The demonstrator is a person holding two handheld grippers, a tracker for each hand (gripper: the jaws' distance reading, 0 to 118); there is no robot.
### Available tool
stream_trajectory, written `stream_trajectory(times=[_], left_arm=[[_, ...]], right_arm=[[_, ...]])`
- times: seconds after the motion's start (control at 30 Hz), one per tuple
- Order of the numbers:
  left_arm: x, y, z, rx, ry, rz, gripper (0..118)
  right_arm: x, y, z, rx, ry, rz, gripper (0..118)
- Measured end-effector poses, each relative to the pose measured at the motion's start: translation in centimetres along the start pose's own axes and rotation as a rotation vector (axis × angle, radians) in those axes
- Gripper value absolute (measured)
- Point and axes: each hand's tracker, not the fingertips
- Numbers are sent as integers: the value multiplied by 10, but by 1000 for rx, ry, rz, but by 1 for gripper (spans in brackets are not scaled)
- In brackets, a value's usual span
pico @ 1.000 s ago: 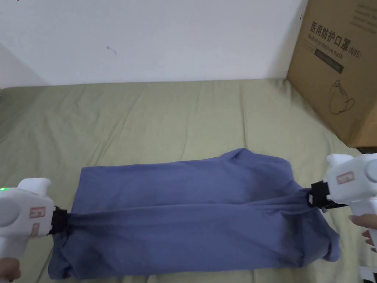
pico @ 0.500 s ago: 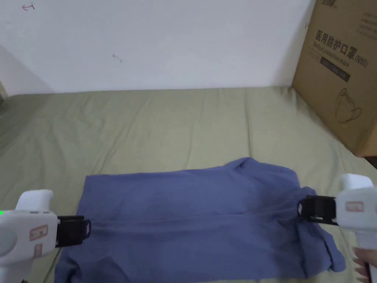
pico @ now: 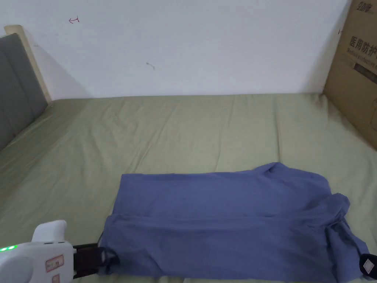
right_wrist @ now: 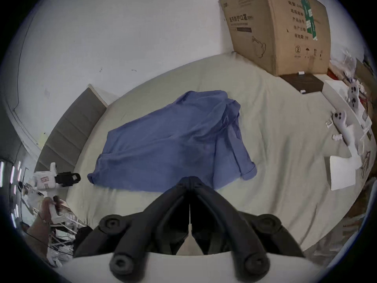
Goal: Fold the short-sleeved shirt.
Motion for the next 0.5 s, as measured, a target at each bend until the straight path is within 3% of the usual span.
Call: stream_trajectory(times=[0.03, 0.07, 0.23, 0.27, 0.3, 0.33, 0.37, 0.43, 0.5], left_arm=[[-3, 7, -15, -29, 18, 7, 104], [-6, 10, -23, -10, 34, 0, 108], [-9, 14, -86, -141, 137, -55, 104], [-10, 11, -95, -183, 142, -56, 88], [-4, 8, -100, -206, 111, -47, 80], [3, 2, -99, -193, 169, -81, 79], [9, 0, -89, -108, 167, -119, 60], [18, -3, -74, -102, 52, -122, 10], [18, -5, -66, -103, 39, -139, 3]], right_arm=[[3, 0, -1, -10, 12, -27, 0], [4, -1, -3, -9, 17, -45, 0], [11, -5, -8, -27, 16, -72, 0], [13, -5, -9, -31, 8, -73, 0], [14, -4, -10, -34, -1, -73, 0], [16, -5, -10, -36, -11, -73, 0], [19, -3, -10, -35, -19, -74, 0], [26, 0, -9, -25, -24, -81, 0], [33, 4, -11, -11, -31, -86, 0]])
